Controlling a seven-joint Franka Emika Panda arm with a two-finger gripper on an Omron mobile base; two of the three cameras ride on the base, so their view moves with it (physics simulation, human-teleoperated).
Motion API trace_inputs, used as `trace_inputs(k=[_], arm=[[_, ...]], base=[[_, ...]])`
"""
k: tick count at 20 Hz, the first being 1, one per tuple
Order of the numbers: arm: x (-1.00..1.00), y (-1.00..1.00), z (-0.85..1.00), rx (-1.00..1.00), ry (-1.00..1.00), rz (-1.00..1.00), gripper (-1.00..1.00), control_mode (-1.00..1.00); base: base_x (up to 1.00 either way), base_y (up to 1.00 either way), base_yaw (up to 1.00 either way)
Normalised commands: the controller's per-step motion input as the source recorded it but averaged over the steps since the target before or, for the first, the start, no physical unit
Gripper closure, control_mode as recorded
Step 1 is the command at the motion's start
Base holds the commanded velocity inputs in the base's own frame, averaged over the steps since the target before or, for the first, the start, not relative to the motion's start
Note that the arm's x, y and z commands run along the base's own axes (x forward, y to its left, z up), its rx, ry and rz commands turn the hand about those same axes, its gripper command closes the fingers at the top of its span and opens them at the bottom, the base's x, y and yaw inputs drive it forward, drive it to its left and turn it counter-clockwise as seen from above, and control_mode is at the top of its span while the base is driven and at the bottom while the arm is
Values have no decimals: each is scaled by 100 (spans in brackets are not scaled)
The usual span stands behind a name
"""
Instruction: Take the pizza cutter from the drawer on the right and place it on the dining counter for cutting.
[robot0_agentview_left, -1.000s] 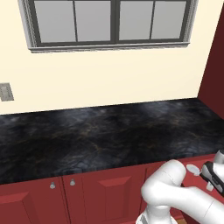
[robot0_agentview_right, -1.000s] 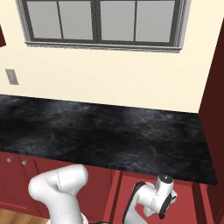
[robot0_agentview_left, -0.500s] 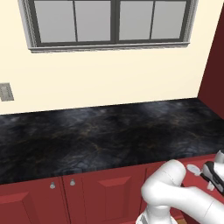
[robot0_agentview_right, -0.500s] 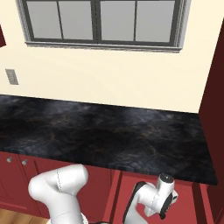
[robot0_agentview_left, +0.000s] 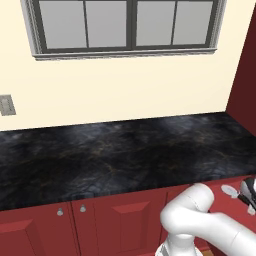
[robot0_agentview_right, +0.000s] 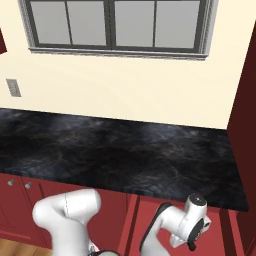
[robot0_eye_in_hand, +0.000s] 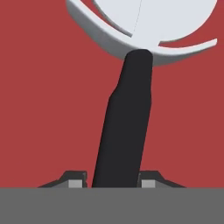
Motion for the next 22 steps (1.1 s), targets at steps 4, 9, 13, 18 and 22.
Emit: trace_inputs(k=[4, 9, 13, 18, 22], arm=[[-59, -19, 45, 0, 0, -1, 100, -100], [-73, -18, 45, 0, 0, -4, 100, -100], [-45, 0, 73, 0, 0, -6, 100, -100], [-22, 0, 81, 0, 0, -5, 100, -100], [-22, 0, 85, 0, 1, -4, 100, -100]], base=[[0, 0, 0], [0, 0, 0], [0, 0, 0], [0, 0, 0], [0, 0, 0]])
